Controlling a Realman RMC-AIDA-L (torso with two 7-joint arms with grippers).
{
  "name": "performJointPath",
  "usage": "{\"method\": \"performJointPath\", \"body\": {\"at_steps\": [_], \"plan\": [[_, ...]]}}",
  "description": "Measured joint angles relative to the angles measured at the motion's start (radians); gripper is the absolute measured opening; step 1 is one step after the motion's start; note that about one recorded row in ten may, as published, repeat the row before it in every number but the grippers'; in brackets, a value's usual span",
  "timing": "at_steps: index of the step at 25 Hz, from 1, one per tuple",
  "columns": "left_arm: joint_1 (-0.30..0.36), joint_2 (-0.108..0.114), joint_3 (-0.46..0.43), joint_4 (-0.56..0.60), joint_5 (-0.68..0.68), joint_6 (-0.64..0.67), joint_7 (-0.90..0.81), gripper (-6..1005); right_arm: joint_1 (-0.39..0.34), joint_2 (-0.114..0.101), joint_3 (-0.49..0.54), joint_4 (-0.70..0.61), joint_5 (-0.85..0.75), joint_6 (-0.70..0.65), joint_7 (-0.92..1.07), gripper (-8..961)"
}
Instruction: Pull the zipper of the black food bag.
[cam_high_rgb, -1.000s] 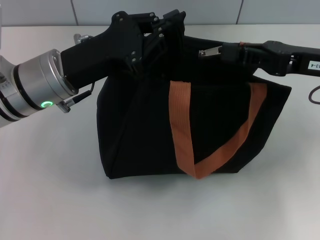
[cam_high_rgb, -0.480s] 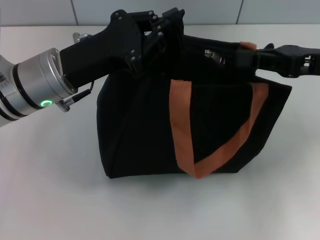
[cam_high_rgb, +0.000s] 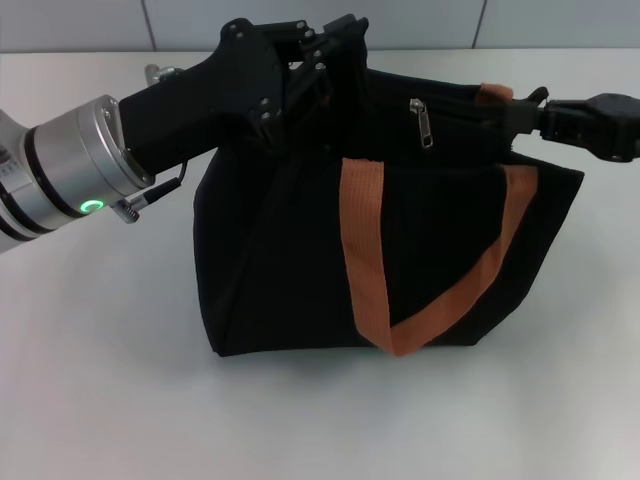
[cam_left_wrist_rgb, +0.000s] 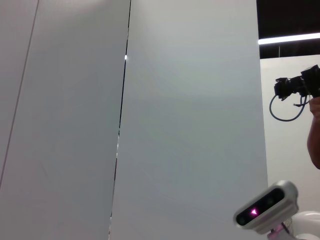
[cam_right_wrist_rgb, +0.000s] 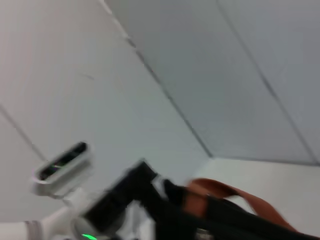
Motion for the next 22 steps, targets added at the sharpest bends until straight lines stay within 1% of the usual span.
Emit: {"method": "performJointPath", "body": {"at_steps": [2,4,5,6,7,12,20,22], "plan": [[-0.001,0.0,0.0,-0.002,0.0,0.0,0.0,41,0.004,0.0,-0.005,0.034,0.038,-0.022,-0.037,56],[-0.002,0.0,0.001,-0.002,0.0,0.0,0.0,41,0.008,-0.001,-0.007,0.044,0.038,-0.022,-0.043,73],[-0.004,0.0,0.002,-0.002,0.0,0.0,0.0,41,0.023,-0.003,-0.016,0.083,0.034,-0.021,-0.059,81],[-0.005,0.0,0.002,-0.002,0.0,0.0,-0.001,41,0.023,-0.003,-0.016,0.083,0.034,-0.021,-0.059,89],[-0.005,0.0,0.003,-0.002,0.0,0.0,-0.003,41,0.038,-0.003,-0.03,0.121,0.023,-0.02,-0.077,97],[-0.007,0.0,0.004,-0.003,0.0,0.003,-0.006,41,0.05,-0.001,-0.051,0.164,-0.009,0.017,-0.12,137],[-0.011,0.0,0.005,-0.003,0.0,0.006,-0.003,41,0.063,0.0,-0.068,0.193,-0.014,0.064,-0.142,340],[-0.013,0.0,0.005,-0.003,0.0,0.007,-0.003,41,0.077,0.002,-0.086,0.203,-0.014,0.065,-0.146,344]]}}
